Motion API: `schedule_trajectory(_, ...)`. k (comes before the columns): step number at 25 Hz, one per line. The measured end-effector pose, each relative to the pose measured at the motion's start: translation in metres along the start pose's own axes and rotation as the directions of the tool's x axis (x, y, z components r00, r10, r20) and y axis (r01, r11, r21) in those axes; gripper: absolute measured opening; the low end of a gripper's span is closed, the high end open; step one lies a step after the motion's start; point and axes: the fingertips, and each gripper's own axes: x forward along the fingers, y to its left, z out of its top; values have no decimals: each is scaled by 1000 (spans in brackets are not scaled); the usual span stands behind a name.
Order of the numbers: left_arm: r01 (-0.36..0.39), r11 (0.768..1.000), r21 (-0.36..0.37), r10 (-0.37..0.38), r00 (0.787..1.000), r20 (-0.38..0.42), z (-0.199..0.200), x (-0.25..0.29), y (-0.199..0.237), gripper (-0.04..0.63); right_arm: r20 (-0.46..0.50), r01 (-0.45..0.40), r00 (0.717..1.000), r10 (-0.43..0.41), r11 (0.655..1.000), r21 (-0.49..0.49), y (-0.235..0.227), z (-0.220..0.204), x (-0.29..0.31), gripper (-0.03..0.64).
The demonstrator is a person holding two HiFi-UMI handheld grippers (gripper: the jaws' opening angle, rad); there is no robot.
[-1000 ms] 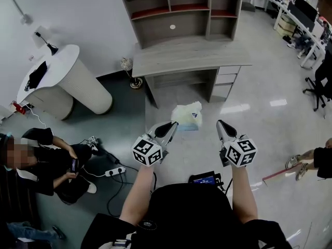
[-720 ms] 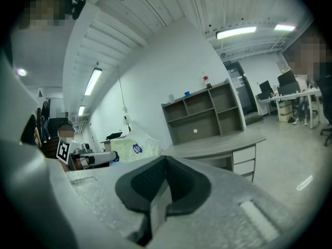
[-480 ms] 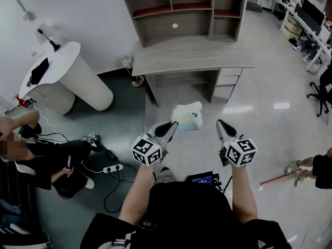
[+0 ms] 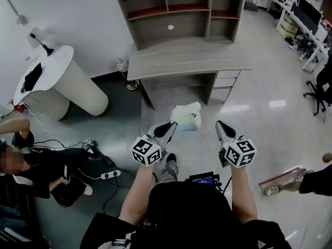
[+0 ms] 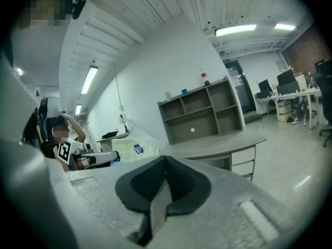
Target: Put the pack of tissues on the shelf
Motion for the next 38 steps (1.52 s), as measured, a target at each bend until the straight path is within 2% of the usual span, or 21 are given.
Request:
schedule_trajectory(18, 85, 996, 3, -85, 996, -12, 30, 56, 122, 11, 7, 87, 996, -87, 996, -3, -19, 35, 116, 5)
schedule_trajectory(27, 140, 990, 12, -139, 990, -25, 48, 70, 183, 11, 15, 137, 990, -137, 991, 2, -14, 49, 172, 5)
schedule_trajectory(38, 180, 984, -5, -181, 983, -24, 48, 80, 221, 11, 8, 177, 984, -177, 984, 5, -14, 49, 206, 5)
